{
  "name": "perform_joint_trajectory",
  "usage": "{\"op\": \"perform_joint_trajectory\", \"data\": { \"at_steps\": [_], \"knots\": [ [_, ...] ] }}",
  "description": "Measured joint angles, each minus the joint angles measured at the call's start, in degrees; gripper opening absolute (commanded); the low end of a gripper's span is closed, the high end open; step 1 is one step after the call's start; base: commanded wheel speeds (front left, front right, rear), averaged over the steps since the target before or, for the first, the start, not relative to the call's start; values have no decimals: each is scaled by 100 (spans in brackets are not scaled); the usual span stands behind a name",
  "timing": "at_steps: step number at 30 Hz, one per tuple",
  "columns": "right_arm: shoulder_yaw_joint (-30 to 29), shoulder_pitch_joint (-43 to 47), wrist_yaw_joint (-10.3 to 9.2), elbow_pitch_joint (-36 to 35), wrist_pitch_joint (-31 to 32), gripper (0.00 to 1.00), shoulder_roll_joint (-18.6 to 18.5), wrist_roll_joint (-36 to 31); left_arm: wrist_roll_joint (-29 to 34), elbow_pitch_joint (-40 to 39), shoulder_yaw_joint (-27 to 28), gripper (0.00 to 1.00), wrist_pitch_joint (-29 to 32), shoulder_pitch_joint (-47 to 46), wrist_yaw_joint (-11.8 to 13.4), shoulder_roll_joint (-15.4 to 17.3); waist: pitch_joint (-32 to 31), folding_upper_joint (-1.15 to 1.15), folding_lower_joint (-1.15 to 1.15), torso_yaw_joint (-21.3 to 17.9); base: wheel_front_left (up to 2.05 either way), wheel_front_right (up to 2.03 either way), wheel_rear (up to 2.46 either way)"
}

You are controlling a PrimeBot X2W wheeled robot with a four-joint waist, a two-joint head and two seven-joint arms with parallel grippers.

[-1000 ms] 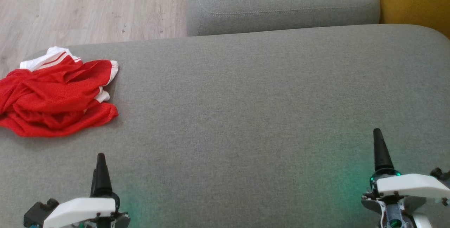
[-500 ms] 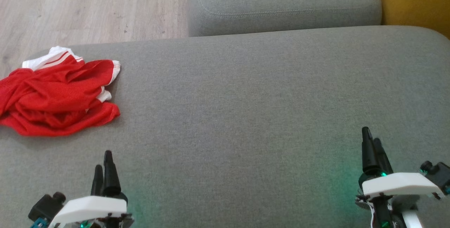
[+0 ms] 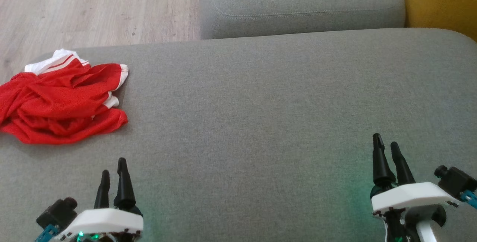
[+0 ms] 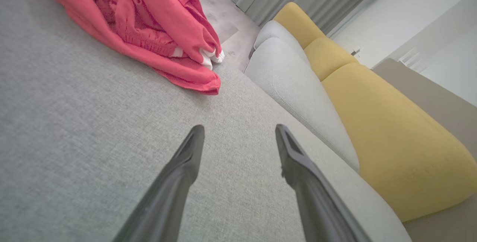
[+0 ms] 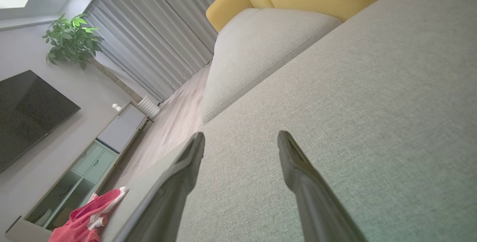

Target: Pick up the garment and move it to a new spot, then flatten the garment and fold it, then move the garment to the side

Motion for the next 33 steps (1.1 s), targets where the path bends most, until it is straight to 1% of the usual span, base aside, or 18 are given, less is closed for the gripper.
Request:
{"op": "perform_joint_trajectory", "data": {
  "at_steps": [12,15,26,33],
  "knots": [
    [52,-36,0,0,-159,100,-1,-927,888,111,-159,100,-185,0,-2,191,-19,0,0,0,0,0,0],
    [51,-36,0,0,-216,100,-1,-1054,1028,121,-175,100,-205,0,-2,225,-17,0,0,2,0,0,0],
    [77,-36,1,-7,-401,100,-2,-1878,1741,177,-260,100,-398,-1,5,296,-14,0,0,15,0,0,0],
    [121,-36,1,11,-509,100,-3,-2279,2165,224,-258,100,-506,-4,5,420,-1,0,0,31,0,0,0]
  ]
}}
